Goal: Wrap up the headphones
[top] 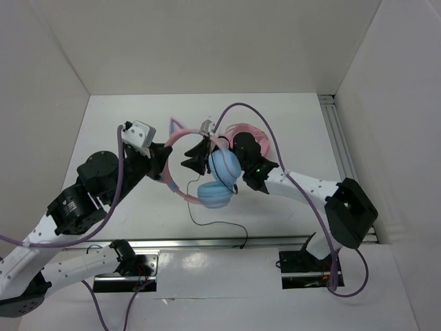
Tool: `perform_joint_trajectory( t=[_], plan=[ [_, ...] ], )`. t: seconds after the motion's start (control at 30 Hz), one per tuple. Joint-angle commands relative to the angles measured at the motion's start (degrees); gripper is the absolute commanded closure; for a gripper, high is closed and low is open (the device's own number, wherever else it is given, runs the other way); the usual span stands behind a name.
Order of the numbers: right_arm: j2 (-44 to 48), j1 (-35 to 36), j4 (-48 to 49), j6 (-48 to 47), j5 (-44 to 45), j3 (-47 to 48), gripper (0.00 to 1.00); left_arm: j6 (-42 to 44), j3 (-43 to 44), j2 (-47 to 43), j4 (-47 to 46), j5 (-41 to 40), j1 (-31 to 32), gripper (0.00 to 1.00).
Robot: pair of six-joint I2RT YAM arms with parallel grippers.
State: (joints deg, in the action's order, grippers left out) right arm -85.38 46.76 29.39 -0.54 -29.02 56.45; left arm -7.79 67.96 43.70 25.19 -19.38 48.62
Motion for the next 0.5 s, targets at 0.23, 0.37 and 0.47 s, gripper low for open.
perform_joint_trajectory(
  t=[0.23, 0.37, 0.47],
  plan=[
    [-12.8, -3.0, 18.4, 14.1, -8.0, 3.5, 0.68, -10.7, 7.2, 4.5, -14.4, -21.1, 0.2, 1.0],
    [-14.6, -3.0, 21.1, 16.1, -8.0, 3.3, 0.72, -11.9, 7.7, 6.6, -15.8, -27.5, -0.4, 1.0],
    [-16.7, -3.0, 24.7, 18.2, -7.5, 2.7, 0.72, -12.5, 6.5, 7.1, -18.2, -30.6, -0.9, 1.0]
  ],
)
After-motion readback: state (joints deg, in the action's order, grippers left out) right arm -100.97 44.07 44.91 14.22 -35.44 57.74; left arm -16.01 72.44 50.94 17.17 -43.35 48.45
